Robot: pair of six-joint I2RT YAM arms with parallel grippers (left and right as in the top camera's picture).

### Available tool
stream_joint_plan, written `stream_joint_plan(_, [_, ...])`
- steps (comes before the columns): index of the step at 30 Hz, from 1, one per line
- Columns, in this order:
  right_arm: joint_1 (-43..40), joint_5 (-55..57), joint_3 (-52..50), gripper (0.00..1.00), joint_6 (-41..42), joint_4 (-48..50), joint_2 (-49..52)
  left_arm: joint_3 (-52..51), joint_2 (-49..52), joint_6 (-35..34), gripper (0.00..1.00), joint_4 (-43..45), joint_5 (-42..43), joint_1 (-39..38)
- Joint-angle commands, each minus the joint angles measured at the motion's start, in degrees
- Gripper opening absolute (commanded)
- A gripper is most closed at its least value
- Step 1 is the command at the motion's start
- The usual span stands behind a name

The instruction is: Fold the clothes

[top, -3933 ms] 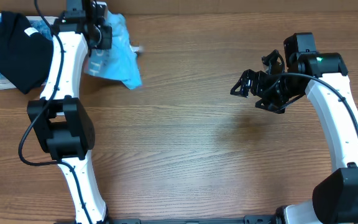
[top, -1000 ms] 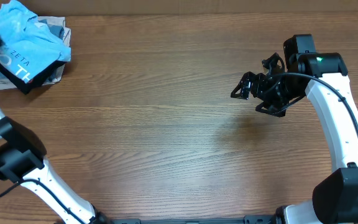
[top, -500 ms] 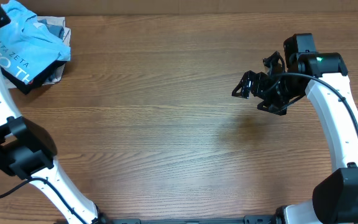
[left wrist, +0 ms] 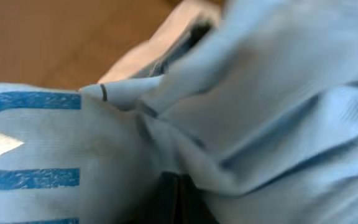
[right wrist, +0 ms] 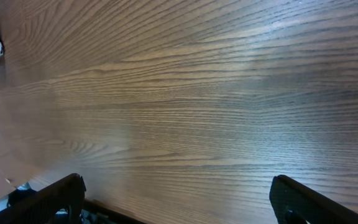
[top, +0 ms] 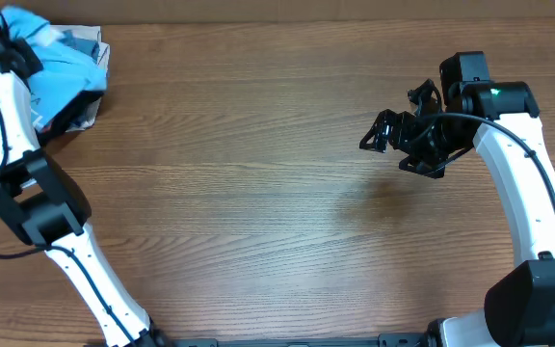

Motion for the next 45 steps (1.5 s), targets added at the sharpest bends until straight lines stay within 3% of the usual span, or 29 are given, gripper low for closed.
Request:
stream_joint_plan(1, [0.24, 0.61, -0.17, 0.99, 0.04, 0.11, -0.15, -0.11, 2.95, 1.27, 0.04, -1.57, -4.26, 1.22])
stream_joint_plan(20, [0.24, 2.05, -0.17, 1.00, 0.07, -0.09, -0.15, 3.67, -7.43, 1.01, 0.07, -2.89, -0.22, -2.80])
stream_joint_plan(34, [0.24, 2.08, -0.17, 1.00, 0.02, 0.00, -0.15, 3.63, -1.81, -2.54, 0.07, -6.43, 3.32, -5.38])
stream_joint_plan(45, [0.24, 2.05, -0.17, 1.00, 0.04, -0.50, -0.15, 3.74, 1.68, -1.27, 0.07, -7.04, 5.22, -5.49])
